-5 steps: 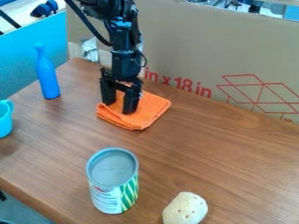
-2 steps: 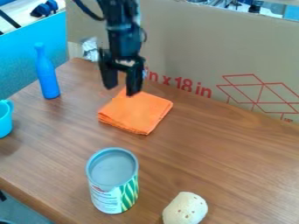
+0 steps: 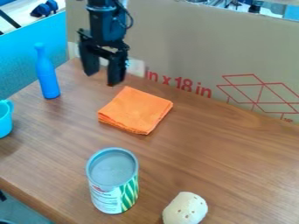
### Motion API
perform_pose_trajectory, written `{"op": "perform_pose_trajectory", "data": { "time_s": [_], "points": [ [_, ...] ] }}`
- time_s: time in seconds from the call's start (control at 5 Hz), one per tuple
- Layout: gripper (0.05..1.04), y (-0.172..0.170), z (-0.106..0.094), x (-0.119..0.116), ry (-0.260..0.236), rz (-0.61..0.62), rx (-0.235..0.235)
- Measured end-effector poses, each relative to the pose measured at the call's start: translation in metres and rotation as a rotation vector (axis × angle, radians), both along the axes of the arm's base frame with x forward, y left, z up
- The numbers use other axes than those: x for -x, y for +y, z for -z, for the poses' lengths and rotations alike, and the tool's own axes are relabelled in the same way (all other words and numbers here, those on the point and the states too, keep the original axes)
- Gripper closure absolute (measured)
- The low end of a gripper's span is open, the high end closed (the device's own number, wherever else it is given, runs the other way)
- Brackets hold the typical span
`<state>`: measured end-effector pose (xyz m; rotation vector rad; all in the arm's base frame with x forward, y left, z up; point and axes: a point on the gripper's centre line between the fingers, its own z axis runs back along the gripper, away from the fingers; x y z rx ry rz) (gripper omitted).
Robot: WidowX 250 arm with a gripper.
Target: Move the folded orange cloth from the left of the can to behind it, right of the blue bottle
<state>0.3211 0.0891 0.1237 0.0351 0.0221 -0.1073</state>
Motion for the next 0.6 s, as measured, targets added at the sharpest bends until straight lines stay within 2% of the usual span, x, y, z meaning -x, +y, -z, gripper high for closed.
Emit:
{"op": "perform_pose_trajectory", "data": {
  "time_s": [0.2,0.4,0.6],
  "points": [
    [0.082,-0.003,0.003,0.029,-0.020,0.066,-0.019],
    [0.082,-0.007,0.005,0.039,0.010,0.077,0.001],
    [0.082,-0.016,0.005,0.046,0.003,0.107,0.021]
  ]
}}
